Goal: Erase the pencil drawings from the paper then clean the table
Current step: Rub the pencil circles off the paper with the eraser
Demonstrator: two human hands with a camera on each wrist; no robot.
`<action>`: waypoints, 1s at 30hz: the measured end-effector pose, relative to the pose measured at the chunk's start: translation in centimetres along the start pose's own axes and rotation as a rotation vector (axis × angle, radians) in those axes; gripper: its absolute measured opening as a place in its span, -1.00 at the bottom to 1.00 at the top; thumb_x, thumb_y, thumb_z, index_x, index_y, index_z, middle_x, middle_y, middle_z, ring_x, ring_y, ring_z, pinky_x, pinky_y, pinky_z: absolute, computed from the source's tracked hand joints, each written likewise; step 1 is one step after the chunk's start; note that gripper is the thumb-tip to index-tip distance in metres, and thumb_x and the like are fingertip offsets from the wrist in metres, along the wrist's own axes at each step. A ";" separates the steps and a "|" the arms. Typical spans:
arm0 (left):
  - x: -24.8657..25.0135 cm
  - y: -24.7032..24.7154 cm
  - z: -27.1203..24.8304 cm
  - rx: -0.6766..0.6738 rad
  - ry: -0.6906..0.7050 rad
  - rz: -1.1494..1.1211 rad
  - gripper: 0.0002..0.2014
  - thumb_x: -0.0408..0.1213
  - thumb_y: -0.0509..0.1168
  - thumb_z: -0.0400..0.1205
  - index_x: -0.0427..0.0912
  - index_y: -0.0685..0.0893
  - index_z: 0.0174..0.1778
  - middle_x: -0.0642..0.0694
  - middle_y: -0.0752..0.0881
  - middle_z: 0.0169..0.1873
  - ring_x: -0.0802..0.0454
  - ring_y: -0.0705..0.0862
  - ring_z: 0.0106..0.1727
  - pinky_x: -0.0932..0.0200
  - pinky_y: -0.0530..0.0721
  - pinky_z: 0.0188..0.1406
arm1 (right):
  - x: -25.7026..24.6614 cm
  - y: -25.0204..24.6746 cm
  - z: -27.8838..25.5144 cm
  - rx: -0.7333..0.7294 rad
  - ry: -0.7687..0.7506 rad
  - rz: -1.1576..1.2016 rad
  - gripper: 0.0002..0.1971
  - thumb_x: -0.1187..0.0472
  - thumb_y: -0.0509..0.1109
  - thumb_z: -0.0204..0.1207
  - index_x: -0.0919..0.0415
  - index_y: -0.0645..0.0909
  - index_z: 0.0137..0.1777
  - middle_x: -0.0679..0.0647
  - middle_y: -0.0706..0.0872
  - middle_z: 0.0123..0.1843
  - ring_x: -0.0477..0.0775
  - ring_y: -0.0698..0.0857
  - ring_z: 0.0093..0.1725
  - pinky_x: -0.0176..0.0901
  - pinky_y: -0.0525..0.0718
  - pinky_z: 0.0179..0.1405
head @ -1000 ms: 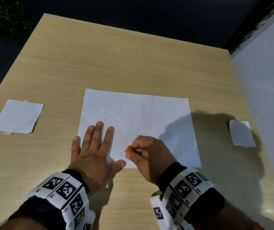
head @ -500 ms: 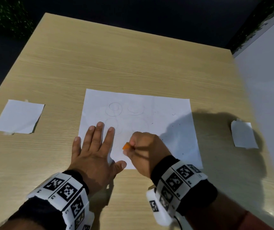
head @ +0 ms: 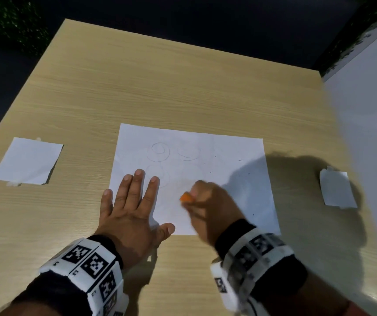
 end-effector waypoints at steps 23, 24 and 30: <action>0.1 0.1 -0.1 0.033 0.008 -0.024 -0.08 0.52 -0.40 0.24 0.21 -0.64 0.43 0.09 -0.69 0.43 0.09 -0.68 0.45 -0.17 -0.49 0.49 | -1.8 -0.3 -0.4 -0.041 -0.192 -0.104 -0.82 0.30 0.29 0.58 0.41 0.68 -0.05 0.34 0.68 -0.04 0.38 0.65 -0.01 0.10 0.64 -0.03; 0.1 0.1 -0.1 0.032 0.006 -0.015 -0.08 0.52 -0.41 0.24 0.21 -0.65 0.42 0.09 -0.70 0.43 0.09 -0.69 0.44 -0.16 -0.49 0.49 | -1.3 -0.4 0.0 -0.039 -0.166 -0.072 -0.78 0.28 0.26 0.58 0.43 0.66 -0.05 0.37 0.67 -0.04 0.39 0.64 -0.01 0.14 0.65 -0.01; -0.1 0.1 0.0 0.013 0.014 -0.005 -0.08 0.53 -0.42 0.24 0.22 -0.69 0.39 0.11 -0.76 0.37 0.11 -0.72 0.41 -0.16 -0.51 0.47 | 2.8 -5.2 2.6 0.199 0.186 -0.291 -0.74 0.04 0.19 0.64 0.23 0.57 0.06 0.17 0.72 0.03 0.23 0.67 0.08 -0.09 0.58 -0.05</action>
Point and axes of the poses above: each hand's wrist, its own z-axis towards the middle knuckle, its own y-axis out of the palm, x = y × z, the point moved 2 cm from there along z, towards the middle knuckle
